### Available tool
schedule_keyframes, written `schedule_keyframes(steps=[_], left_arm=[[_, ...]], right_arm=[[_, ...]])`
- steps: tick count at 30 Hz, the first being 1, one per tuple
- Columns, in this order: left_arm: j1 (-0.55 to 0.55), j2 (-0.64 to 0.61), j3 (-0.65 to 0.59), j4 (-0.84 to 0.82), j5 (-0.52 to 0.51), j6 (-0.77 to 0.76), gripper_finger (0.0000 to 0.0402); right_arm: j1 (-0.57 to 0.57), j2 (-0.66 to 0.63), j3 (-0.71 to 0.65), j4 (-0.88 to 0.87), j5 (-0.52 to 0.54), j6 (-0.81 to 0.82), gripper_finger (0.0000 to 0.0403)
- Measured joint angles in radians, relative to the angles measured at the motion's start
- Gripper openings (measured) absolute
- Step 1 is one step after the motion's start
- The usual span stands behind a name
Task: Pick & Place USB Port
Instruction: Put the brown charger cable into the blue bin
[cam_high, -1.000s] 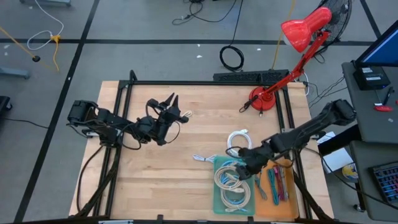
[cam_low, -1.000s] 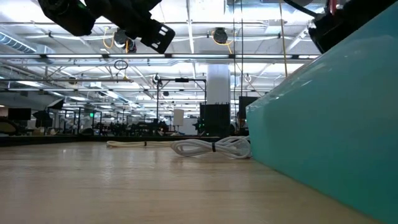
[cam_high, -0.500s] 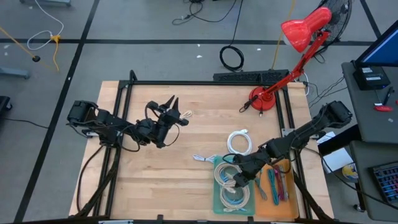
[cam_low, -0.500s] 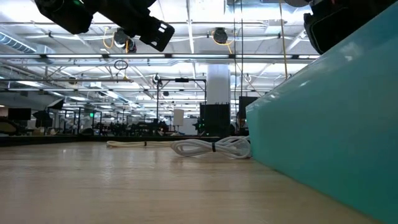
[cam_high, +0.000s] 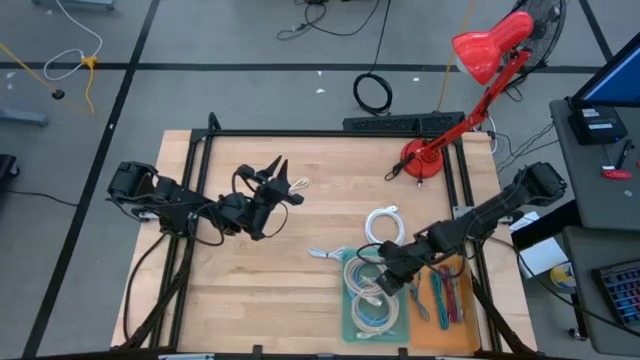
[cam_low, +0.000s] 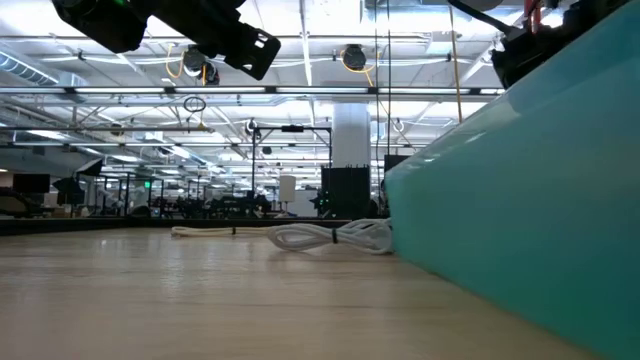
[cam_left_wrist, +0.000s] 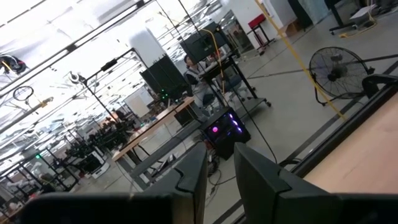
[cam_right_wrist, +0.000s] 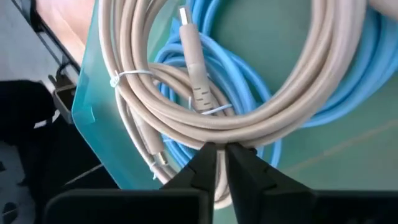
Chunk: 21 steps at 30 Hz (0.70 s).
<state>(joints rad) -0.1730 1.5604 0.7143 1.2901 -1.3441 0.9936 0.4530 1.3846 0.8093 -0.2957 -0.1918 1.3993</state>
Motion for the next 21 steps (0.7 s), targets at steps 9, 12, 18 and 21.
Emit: schedule_keyframes(steps=[9,12,18,21], left_arm=[[0.0,0.0,0.0,0.0,0.001,-0.003,0.0085],[0.0,0.0,0.0,0.0,0.0,-0.003,0.0085],[0.001,0.0,0.0,0.0,0.0,-0.001,0.0085],[0.005,0.0,0.0,0.0,0.001,-0.003,0.0085]], right_arm=[[-0.009,-0.014,0.0,0.004,0.008,0.002,0.0001],[-0.009,-0.036,-0.001,0.018,-0.013,0.033,0.0001],[-0.005,-0.121,-0.001,0.107,0.015,0.048,0.0001],[-0.016,-0.182,0.01,0.126,0.097,-0.021,0.0001]])
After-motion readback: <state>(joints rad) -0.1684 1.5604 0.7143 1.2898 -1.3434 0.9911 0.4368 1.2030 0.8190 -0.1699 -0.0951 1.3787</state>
